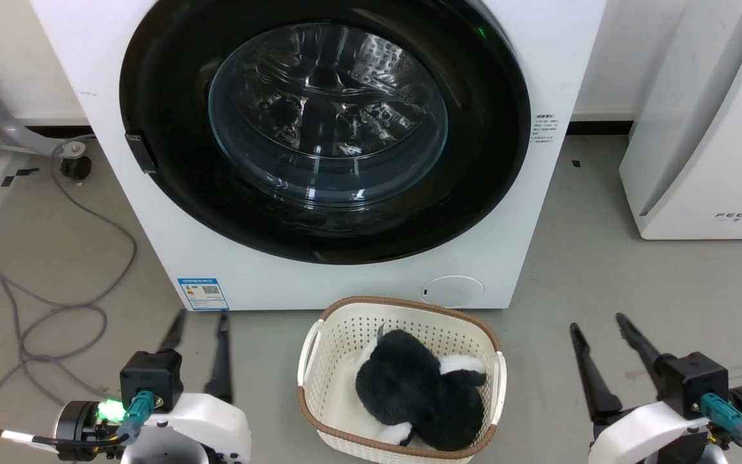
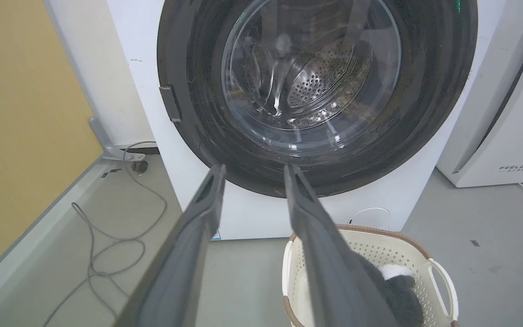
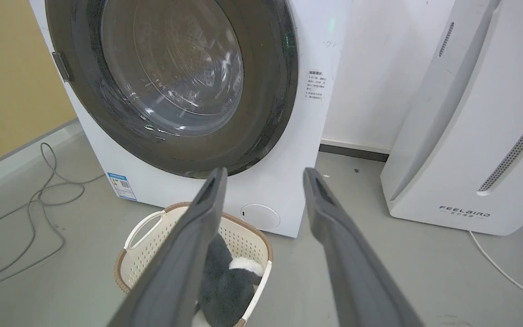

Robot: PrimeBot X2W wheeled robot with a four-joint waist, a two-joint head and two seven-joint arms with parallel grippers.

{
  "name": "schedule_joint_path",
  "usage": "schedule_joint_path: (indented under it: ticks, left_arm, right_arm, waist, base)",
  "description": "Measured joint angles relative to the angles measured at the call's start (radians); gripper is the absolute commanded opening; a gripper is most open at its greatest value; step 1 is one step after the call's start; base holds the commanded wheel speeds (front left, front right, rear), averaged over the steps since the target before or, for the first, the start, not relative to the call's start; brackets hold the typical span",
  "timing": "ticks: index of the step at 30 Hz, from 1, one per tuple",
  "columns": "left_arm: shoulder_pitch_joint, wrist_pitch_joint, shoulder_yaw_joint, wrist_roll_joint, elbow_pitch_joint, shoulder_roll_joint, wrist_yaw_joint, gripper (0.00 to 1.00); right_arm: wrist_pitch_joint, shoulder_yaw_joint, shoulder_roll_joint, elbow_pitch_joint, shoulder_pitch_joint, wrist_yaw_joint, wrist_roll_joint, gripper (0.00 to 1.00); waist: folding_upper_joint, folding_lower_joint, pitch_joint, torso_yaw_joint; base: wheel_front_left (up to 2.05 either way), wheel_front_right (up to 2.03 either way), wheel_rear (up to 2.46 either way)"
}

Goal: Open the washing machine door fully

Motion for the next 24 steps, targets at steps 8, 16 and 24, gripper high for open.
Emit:
schedule_joint_path:
  ticks: [8,16,24]
  left_arm:
    - [0.0,-0.011,-0.006,0.0,0.0,0.0,0.01,1.0]
    - [0.0,-0.028,-0.015,-0.001,-0.001,0.0,0.021,1.0]
    - [0.0,-0.045,-0.02,-0.001,-0.002,0.0,0.031,1.0]
  right_arm:
    - [-0.01,-0.011,0.0,-0.006,0.0,0.0,0.024,1.0]
    - [-0.029,-0.017,0.0,-0.018,0.0,0.0,0.067,1.0]
    - [-0.044,-0.021,0.0,-0.03,0.0,0.0,0.102,1.0]
  waist:
    - [0.0,0.0,0.002,0.0]
    - [0.0,0.0,0.004,0.001]
    - [0.0,0.0001,0.006,0.004]
  base:
    - [0.0,0.0,0.0]
    - [0.0,0.0,0.0]
    - [0.0,0.0,0.0]
